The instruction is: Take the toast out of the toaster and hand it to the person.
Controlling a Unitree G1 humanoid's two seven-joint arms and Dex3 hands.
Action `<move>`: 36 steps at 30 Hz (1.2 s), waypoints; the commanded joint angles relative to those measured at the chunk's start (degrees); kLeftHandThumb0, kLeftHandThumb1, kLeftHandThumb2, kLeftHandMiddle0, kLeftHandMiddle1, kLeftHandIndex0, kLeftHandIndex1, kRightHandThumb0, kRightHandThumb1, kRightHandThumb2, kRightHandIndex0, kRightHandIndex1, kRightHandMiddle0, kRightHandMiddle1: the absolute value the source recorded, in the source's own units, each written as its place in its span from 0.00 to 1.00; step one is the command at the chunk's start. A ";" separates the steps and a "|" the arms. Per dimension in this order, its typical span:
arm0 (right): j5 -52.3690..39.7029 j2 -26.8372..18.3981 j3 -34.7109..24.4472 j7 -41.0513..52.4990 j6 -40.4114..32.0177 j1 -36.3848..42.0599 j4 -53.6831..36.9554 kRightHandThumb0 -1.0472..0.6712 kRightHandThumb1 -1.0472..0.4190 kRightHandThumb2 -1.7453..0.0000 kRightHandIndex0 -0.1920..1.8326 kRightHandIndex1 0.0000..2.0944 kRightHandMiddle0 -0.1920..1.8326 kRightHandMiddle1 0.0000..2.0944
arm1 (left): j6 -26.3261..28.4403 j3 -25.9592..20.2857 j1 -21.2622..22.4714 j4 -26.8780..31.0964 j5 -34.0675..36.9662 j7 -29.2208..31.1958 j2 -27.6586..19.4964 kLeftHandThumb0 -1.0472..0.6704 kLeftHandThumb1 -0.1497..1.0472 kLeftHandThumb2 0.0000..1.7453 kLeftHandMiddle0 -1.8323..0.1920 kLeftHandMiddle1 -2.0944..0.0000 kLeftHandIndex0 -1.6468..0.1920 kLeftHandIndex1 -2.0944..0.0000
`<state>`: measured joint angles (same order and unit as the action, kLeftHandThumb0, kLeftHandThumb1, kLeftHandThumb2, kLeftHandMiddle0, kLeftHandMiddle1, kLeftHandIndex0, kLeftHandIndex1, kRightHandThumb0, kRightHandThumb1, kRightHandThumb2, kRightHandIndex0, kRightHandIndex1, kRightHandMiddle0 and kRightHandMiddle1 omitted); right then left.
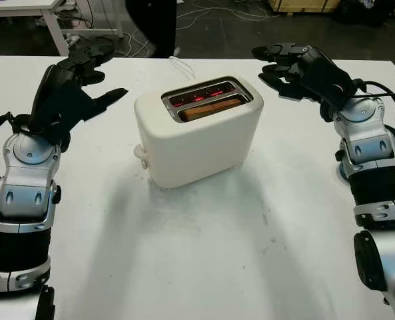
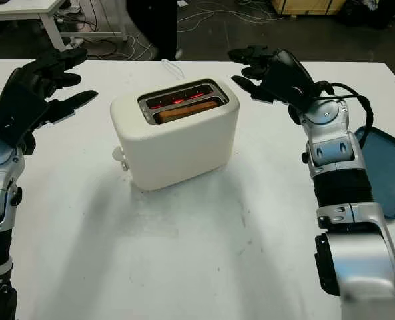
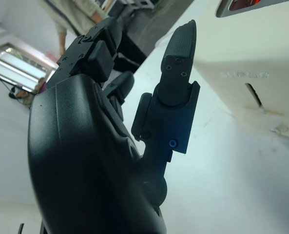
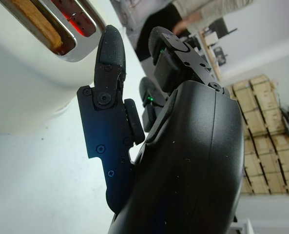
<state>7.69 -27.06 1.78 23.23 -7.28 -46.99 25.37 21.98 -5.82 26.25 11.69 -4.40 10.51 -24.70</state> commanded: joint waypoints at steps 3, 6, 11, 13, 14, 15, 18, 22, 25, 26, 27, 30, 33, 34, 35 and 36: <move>-0.25 0.07 0.10 0.11 -0.74 0.69 -1.45 0.33 0.09 0.76 0.25 0.09 0.32 0.00 | -1.53 0.04 0.66 -0.35 -0.50 -0.24 -0.09 0.31 0.89 0.08 0.89 0.56 0.70 0.90; -0.35 -0.13 0.16 0.40 1.17 0.59 -0.36 0.33 0.09 0.76 0.25 0.08 0.32 0.00 | -0.69 0.03 0.72 0.02 -0.28 -0.10 0.07 0.30 0.89 0.08 0.90 0.56 0.70 0.90; -0.35 0.29 0.15 0.14 -0.76 0.20 -0.94 0.34 0.09 0.76 0.28 0.09 0.32 0.00 | 0.41 0.32 0.81 0.71 -0.18 0.13 0.18 0.30 0.89 0.08 0.90 0.56 0.70 0.90; -0.36 0.35 0.09 -0.02 -0.48 0.22 -0.96 0.34 0.09 0.76 0.28 0.09 0.32 0.00 | 0.51 0.32 0.80 0.87 -0.12 0.10 0.21 0.31 0.89 0.08 0.90 0.56 0.71 0.90; -0.23 0.28 0.13 -0.14 -0.13 0.22 -0.79 0.34 0.09 0.76 0.27 0.08 0.32 0.00 | 0.37 0.34 0.81 0.83 -0.19 0.03 0.21 0.31 0.89 0.08 0.90 0.56 0.70 0.90; -0.13 0.22 0.15 -0.23 0.14 0.21 -0.66 0.33 0.09 0.76 0.27 0.08 0.32 0.00 | 0.31 0.35 0.83 0.80 -0.23 -0.02 0.21 0.31 0.89 0.08 0.90 0.56 0.70 0.90; -0.75 0.32 -0.49 -0.55 3.13 0.30 0.60 0.35 0.09 0.77 0.28 0.08 0.33 0.00 | -0.13 0.30 0.75 0.64 -0.30 -0.20 0.28 0.30 0.89 0.07 0.90 0.56 0.70 0.90; -0.44 0.00 -0.62 -1.05 6.23 -0.16 2.66 0.35 0.09 0.77 0.28 0.08 0.33 0.01 | 0.16 0.33 0.67 0.83 -0.37 -0.32 0.37 0.30 0.89 0.07 0.90 0.55 0.70 0.90; -0.42 -0.14 -0.70 -1.15 6.80 -0.75 3.47 0.37 0.09 0.77 0.30 0.08 0.33 0.00 | -0.35 0.29 0.67 0.71 -0.39 -0.33 0.35 0.30 0.89 0.08 0.90 0.55 0.70 0.90; -0.66 -0.05 -0.89 -1.17 6.79 -0.93 3.65 0.37 0.09 0.77 0.31 0.08 0.33 0.00 | -0.43 0.27 0.71 0.70 -0.39 -0.31 0.31 0.30 0.89 0.08 0.90 0.55 0.70 0.90; -1.37 0.22 -1.36 -1.02 6.83 -1.10 3.94 0.38 0.09 0.77 0.35 0.11 0.33 0.00 | -0.51 0.24 0.76 0.66 -0.40 -0.31 0.27 0.30 0.89 0.08 0.90 0.55 0.70 0.90; -1.18 0.29 -1.55 -1.48 8.40 -1.48 5.01 0.38 0.09 0.78 0.24 0.36 0.33 0.00 | -0.85 0.31 0.84 0.51 -0.62 -0.35 0.13 0.30 0.89 0.08 0.90 0.55 0.70 0.89; -1.15 0.30 -1.63 -1.65 8.84 -1.95 5.90 0.37 0.09 0.78 0.20 0.24 0.33 0.00 | -0.92 0.49 0.97 0.41 -0.90 -0.34 -0.05 0.29 0.89 0.07 0.89 0.55 0.70 0.89; -1.23 0.32 -1.67 -1.66 8.76 -2.07 6.05 0.36 0.09 0.78 0.21 0.21 0.33 0.00 | -1.00 0.55 1.01 0.36 -0.97 -0.30 -0.12 0.29 0.89 0.07 0.89 0.55 0.70 0.89; -1.26 0.30 -1.70 -1.67 9.03 -2.19 6.37 0.36 0.09 0.78 0.22 0.19 0.33 0.00 | -1.05 0.60 1.04 0.37 -1.02 -0.27 -0.17 0.29 0.89 0.07 0.89 0.55 0.70 0.89; -1.16 0.20 -1.63 -1.67 9.63 -2.28 6.73 0.36 0.09 0.78 0.22 0.18 0.33 0.00 | -0.97 0.65 1.07 0.44 -1.09 -0.29 -0.18 0.29 0.89 0.07 0.89 0.55 0.69 0.89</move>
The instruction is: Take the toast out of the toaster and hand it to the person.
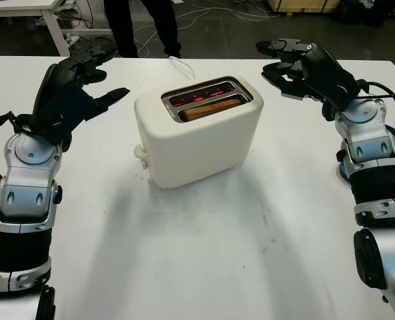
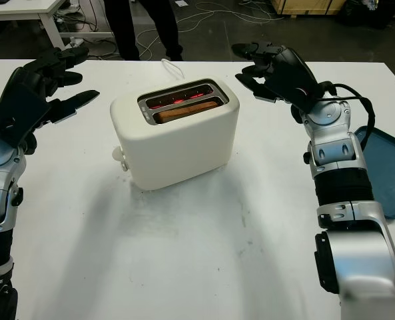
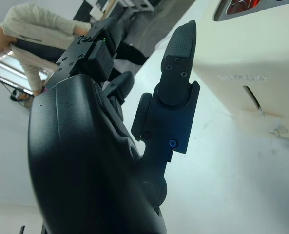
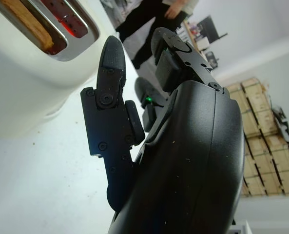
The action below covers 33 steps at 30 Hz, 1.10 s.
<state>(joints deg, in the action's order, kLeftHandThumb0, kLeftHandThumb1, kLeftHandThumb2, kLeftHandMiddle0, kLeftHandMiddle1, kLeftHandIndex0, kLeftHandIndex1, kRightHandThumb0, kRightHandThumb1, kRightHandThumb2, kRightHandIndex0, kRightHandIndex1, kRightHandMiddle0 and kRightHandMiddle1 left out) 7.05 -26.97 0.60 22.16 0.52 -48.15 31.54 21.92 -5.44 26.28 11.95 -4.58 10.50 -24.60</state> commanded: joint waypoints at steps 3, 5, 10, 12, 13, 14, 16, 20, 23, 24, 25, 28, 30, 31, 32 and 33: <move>-0.54 0.04 -0.50 -0.58 2.55 -1.49 1.60 0.34 0.09 0.78 0.24 0.16 0.33 0.00 | -0.55 0.36 1.12 0.47 -0.96 -0.26 -0.25 0.30 0.89 0.07 0.89 0.55 0.69 0.89; -0.48 0.00 -0.48 -0.60 2.69 -1.64 1.87 0.34 0.09 0.78 0.25 0.16 0.33 0.00 | -0.69 0.25 1.14 0.55 -0.74 -0.24 -0.12 0.30 0.89 0.07 0.89 0.55 0.70 0.89; -0.66 0.09 -0.52 -0.46 3.34 -1.77 2.42 0.35 0.09 0.79 0.24 0.14 0.33 0.00 | -0.76 0.36 1.33 0.54 -0.92 -0.39 -0.10 0.33 0.89 0.08 0.89 0.54 0.70 0.88; -0.48 -0.04 -0.35 -0.33 3.89 -1.81 2.72 0.35 0.09 0.79 0.24 0.13 0.33 0.00 | -0.56 0.43 1.39 0.53 -1.06 -0.32 -0.26 0.32 0.89 0.08 0.89 0.54 0.70 0.88; -0.30 -0.10 -0.21 -0.34 4.19 -1.84 2.85 0.34 0.09 0.78 0.25 0.13 0.34 0.00 | -0.67 0.42 1.38 0.48 -1.07 -0.28 -0.29 0.32 0.89 0.08 0.89 0.54 0.70 0.88; -0.16 -0.14 -0.10 -0.34 4.39 -1.86 2.94 0.33 0.09 0.78 0.25 0.13 0.34 0.00 | -0.87 0.42 1.36 0.39 -1.11 -0.26 -0.32 0.31 0.89 0.08 0.89 0.54 0.70 0.88; -0.04 -0.09 -0.02 -0.39 4.11 -1.77 2.62 0.33 0.09 0.78 0.26 0.12 0.34 0.00 | -0.77 0.38 1.35 0.37 -1.08 -0.25 -0.31 0.30 0.89 0.07 0.89 0.54 0.70 0.88; 0.13 0.02 0.03 -0.52 3.42 -1.63 2.05 0.33 0.09 0.78 0.27 0.12 0.34 0.01 | -0.99 0.27 1.18 0.47 -0.98 -0.30 -0.18 0.30 0.89 0.07 0.89 0.54 0.70 0.87; 0.25 0.01 0.06 -0.37 3.43 -1.57 1.96 0.33 0.09 0.78 0.27 0.11 0.35 0.00 | -1.50 0.20 1.10 0.38 -1.02 -0.51 -0.06 0.31 0.89 0.07 0.89 0.53 0.70 0.87; 0.21 0.04 0.03 -0.32 3.42 -1.55 1.93 0.33 0.09 0.78 0.27 0.11 0.35 0.00 | -1.53 0.24 1.10 0.40 -1.11 -0.56 -0.07 0.31 0.89 0.07 0.89 0.53 0.70 0.87; 0.21 0.06 0.05 -0.26 3.26 -1.54 1.82 0.33 0.09 0.78 0.28 0.10 0.34 0.00 | -1.54 0.25 1.12 0.42 -1.13 -0.59 -0.06 0.31 0.89 0.07 0.89 0.53 0.70 0.87; -0.16 0.35 -0.08 -0.12 2.64 -1.37 1.23 0.33 0.09 0.78 0.29 0.10 0.34 0.00 | -1.18 0.39 1.25 0.65 -1.26 -0.77 0.06 0.32 0.89 0.07 0.89 0.53 0.70 0.87; -0.57 0.63 -0.31 -0.07 2.16 -1.16 0.78 0.34 0.09 0.78 0.31 0.11 0.34 0.00 | -1.21 0.60 1.36 0.61 -1.53 -0.89 0.05 0.33 0.89 0.08 0.89 0.53 0.70 0.87; -0.79 0.79 -0.45 -0.08 1.96 -1.05 0.63 0.34 0.09 0.79 0.30 0.11 0.34 0.00 | -1.23 0.65 1.41 0.59 -1.54 -0.88 0.09 0.33 0.89 0.08 0.89 0.53 0.70 0.87; -0.90 0.90 -0.53 -0.12 1.70 -0.94 0.45 0.34 0.09 0.79 0.31 0.12 0.34 0.00 | -1.20 0.65 1.47 0.60 -1.50 -0.86 0.19 0.33 0.89 0.08 0.89 0.53 0.70 0.86; -0.95 0.94 -0.54 -0.12 1.40 -0.83 0.20 0.34 0.09 0.79 0.31 0.12 0.34 0.00 | -1.08 0.67 1.51 0.67 -1.52 -0.85 0.29 0.33 0.89 0.08 0.89 0.53 0.71 0.86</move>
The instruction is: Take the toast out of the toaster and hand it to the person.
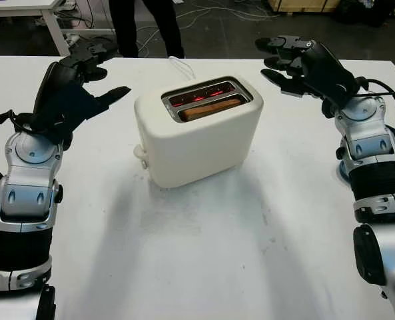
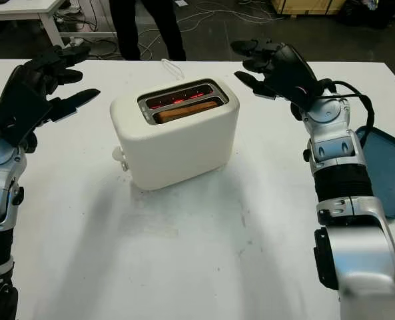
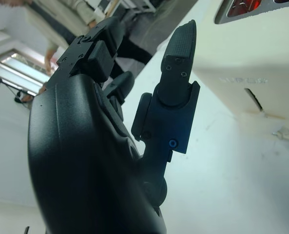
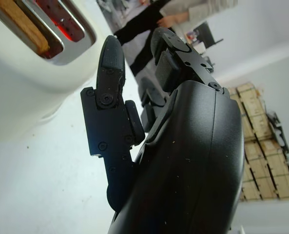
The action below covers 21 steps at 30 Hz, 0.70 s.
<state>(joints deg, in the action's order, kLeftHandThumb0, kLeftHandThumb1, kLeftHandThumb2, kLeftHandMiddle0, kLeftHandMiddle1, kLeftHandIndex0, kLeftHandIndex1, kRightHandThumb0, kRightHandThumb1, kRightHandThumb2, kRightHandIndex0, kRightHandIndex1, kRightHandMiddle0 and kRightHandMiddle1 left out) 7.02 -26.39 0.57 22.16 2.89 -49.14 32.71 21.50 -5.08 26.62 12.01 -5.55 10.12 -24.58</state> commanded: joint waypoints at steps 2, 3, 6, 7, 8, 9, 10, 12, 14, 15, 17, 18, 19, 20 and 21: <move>-0.94 0.39 -0.46 -0.12 -1.42 0.31 -1.38 0.33 0.09 0.79 0.29 0.11 0.34 0.00 | -0.21 0.28 1.35 0.69 -0.40 -0.41 0.46 0.32 0.89 0.08 0.90 0.53 0.71 0.86; -0.97 0.45 -0.48 -0.21 -1.49 0.42 -1.57 0.33 0.09 0.79 0.30 0.11 0.34 0.00 | 0.07 0.26 1.44 0.79 -0.31 -0.44 0.61 0.32 0.89 0.08 0.90 0.53 0.71 0.86; -0.79 0.41 -0.35 -0.35 -0.91 0.56 -1.67 0.32 0.09 0.79 0.34 0.14 0.35 0.00 | 1.12 0.10 1.74 1.23 0.15 -0.25 1.12 0.31 0.89 0.08 0.90 0.53 0.72 0.86; -0.68 0.37 -0.27 -0.36 -0.83 0.57 -1.74 0.32 0.09 0.79 0.35 0.15 0.35 0.00 | 1.45 0.07 1.82 1.37 0.19 -0.15 1.22 0.31 0.89 0.08 0.90 0.53 0.72 0.86; -0.65 0.39 -0.25 -0.36 -0.90 0.56 -1.81 0.33 0.09 0.79 0.33 0.15 0.35 0.00 | 1.70 0.07 1.92 1.49 0.16 -0.11 1.32 0.31 0.89 0.08 0.90 0.53 0.72 0.86; -0.65 0.42 -0.25 -0.39 -1.24 0.54 -1.98 0.33 0.09 0.79 0.33 0.15 0.35 0.00 | 1.86 0.07 2.01 1.56 0.13 -0.06 1.37 0.31 0.89 0.08 0.91 0.54 0.72 0.86; -0.72 0.49 -0.28 -0.37 -1.85 0.54 -2.33 0.32 0.09 0.79 0.33 0.15 0.35 0.00 | 1.85 0.10 2.08 1.54 0.05 -0.03 1.38 0.31 0.89 0.08 0.91 0.54 0.72 0.86; -1.00 0.68 -0.39 -0.22 -2.89 0.56 -2.91 0.33 0.09 0.79 0.29 0.14 0.35 0.00 | 1.98 0.14 2.25 1.47 -0.06 0.03 1.43 0.31 0.89 0.08 0.91 0.54 0.72 0.86; -0.92 0.67 -0.34 -0.21 -3.35 0.75 -3.46 0.33 0.09 0.79 0.28 0.13 0.35 0.00 | 1.90 0.21 2.36 1.39 -0.14 0.10 1.45 0.31 0.89 0.08 0.91 0.54 0.72 0.86; -0.80 0.65 -0.28 -0.26 -3.71 0.86 -3.87 0.33 0.09 0.79 0.27 0.13 0.35 0.00 | 1.87 0.22 2.42 1.36 -0.09 0.13 1.50 0.31 0.89 0.08 0.90 0.54 0.72 0.86; -0.56 0.63 -0.11 -0.30 -4.13 0.89 -4.29 0.33 0.09 0.79 0.27 0.13 0.34 0.00 | 1.72 0.26 2.54 1.34 0.03 0.25 1.55 0.31 0.89 0.08 0.90 0.54 0.72 0.85; -0.46 0.61 -0.01 -0.28 -4.16 0.87 -4.35 0.33 0.09 0.79 0.27 0.13 0.34 0.00 | 1.98 0.17 2.62 1.42 0.24 0.28 1.70 0.31 0.89 0.08 0.90 0.53 0.72 0.85; -0.52 0.65 0.00 -0.17 -4.22 0.80 -4.30 0.33 0.09 0.78 0.27 0.13 0.34 0.00 | 2.06 0.20 2.66 1.51 0.25 0.29 1.75 0.31 0.89 0.08 0.90 0.53 0.72 0.85; -0.64 0.68 -0.02 -0.01 -4.27 0.75 -4.28 0.32 0.09 0.79 0.28 0.13 0.35 0.00 | 2.11 0.23 2.70 1.57 0.24 0.32 1.77 0.31 0.89 0.08 0.90 0.53 0.72 0.85; -0.78 0.72 -0.04 0.15 -4.40 0.73 -4.34 0.32 0.09 0.79 0.28 0.13 0.35 0.00 | 2.01 0.31 2.71 1.56 0.13 0.37 1.73 0.31 0.89 0.08 0.90 0.53 0.72 0.85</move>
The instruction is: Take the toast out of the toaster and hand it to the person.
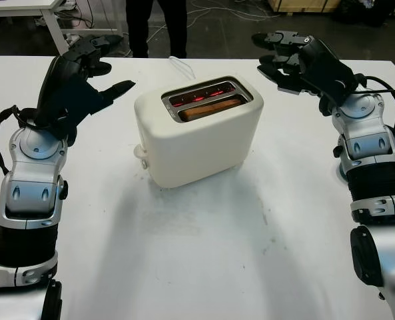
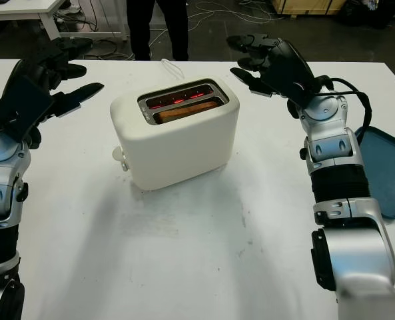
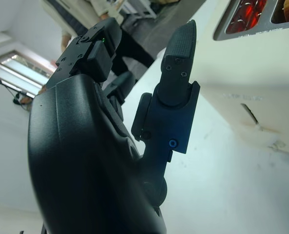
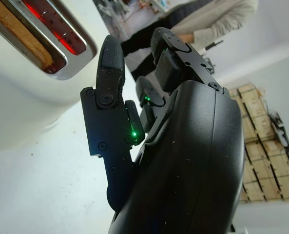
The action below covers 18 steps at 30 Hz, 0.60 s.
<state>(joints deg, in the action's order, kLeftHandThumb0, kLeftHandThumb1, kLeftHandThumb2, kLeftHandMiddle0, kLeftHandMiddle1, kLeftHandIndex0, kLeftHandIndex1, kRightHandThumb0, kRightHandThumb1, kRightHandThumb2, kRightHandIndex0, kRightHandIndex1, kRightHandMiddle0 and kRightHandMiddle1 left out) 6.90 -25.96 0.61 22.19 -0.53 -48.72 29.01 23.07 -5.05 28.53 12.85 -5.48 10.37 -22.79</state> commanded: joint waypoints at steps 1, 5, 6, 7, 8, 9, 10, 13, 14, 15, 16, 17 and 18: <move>-0.73 0.33 -0.06 0.25 -1.10 0.32 -0.74 0.32 0.09 0.79 0.27 0.12 0.35 0.00 | 0.21 0.36 0.80 0.66 -0.10 0.16 -0.13 0.31 0.89 0.08 0.90 0.53 0.72 0.85; -0.59 0.35 0.05 0.24 -0.06 0.38 -0.61 0.32 0.09 0.78 0.27 0.12 0.34 0.00 | 0.28 0.30 0.80 0.64 -0.01 0.28 -0.11 0.31 0.89 0.08 0.90 0.52 0.72 0.84; -0.58 0.37 0.02 0.14 0.07 0.36 -0.49 0.32 0.09 0.78 0.28 0.12 0.35 0.00 | 0.41 0.33 0.79 0.75 -0.08 0.26 -0.13 0.31 0.89 0.08 0.90 0.52 0.72 0.84; -0.58 0.36 0.00 0.11 0.13 0.30 -0.33 0.32 0.09 0.79 0.28 0.12 0.35 0.00 | 0.48 0.36 0.79 0.80 -0.17 0.22 -0.14 0.31 0.89 0.08 0.90 0.52 0.72 0.84; -0.60 0.36 -0.04 0.09 0.09 0.28 -0.30 0.32 0.09 0.79 0.29 0.12 0.35 0.00 | 0.51 0.35 0.78 0.83 -0.21 0.15 -0.11 0.31 0.89 0.08 0.91 0.52 0.72 0.84; -0.62 0.36 -0.07 0.08 0.04 0.27 -0.30 0.31 0.09 0.79 0.32 0.14 0.35 0.00 | 0.57 0.32 0.79 0.84 -0.20 0.08 -0.05 0.31 0.89 0.08 0.91 0.52 0.72 0.84; -0.58 0.38 -0.08 -0.02 -0.14 0.29 -0.42 0.31 0.09 0.79 0.33 0.15 0.35 0.00 | 0.63 0.31 0.83 0.84 -0.19 0.07 -0.03 0.31 0.89 0.08 0.91 0.52 0.72 0.84; -0.31 0.26 0.06 -0.14 -0.21 0.29 -0.61 0.31 0.09 0.79 0.32 0.21 0.35 0.00 | 0.15 0.34 0.81 0.60 -0.23 0.12 -0.14 0.31 0.89 0.08 0.91 0.52 0.72 0.84; -0.43 0.28 0.01 0.00 -0.47 0.25 -0.72 0.31 0.09 0.79 0.30 0.22 0.35 0.00 | 0.36 0.33 0.83 0.64 -0.21 0.10 -0.08 0.31 0.89 0.08 0.91 0.52 0.72 0.84; -0.58 0.31 -0.06 0.11 -0.69 0.22 -0.80 0.32 0.09 0.79 0.28 0.21 0.35 0.00 | 0.56 0.32 0.85 0.70 -0.17 0.07 -0.02 0.31 0.89 0.08 0.91 0.52 0.72 0.84; -0.71 0.35 -0.14 0.16 -0.74 0.20 -0.81 0.32 0.09 0.79 0.27 0.21 0.35 0.00 | 0.47 0.32 0.83 0.69 -0.15 0.09 -0.01 0.31 0.89 0.08 0.91 0.52 0.73 0.84; -0.79 0.38 -0.20 0.15 -0.73 0.19 -0.73 0.32 0.09 0.79 0.26 0.21 0.35 0.00 | 0.64 0.30 0.84 0.79 -0.08 0.10 0.04 0.31 0.89 0.08 0.91 0.52 0.73 0.84; -0.86 0.38 -0.25 0.19 -0.66 0.19 -0.66 0.32 0.09 0.79 0.26 0.21 0.35 0.00 | 0.79 0.28 0.85 0.86 -0.04 0.10 0.08 0.31 0.89 0.08 0.91 0.52 0.73 0.83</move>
<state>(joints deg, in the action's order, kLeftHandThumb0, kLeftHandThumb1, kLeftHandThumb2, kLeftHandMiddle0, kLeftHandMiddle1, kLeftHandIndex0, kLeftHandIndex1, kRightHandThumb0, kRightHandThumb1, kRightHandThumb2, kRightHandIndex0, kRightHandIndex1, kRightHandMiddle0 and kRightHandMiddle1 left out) 6.88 -25.88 0.65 22.33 -0.59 -48.72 28.98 23.15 -4.85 28.57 12.89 -5.49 10.52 -22.75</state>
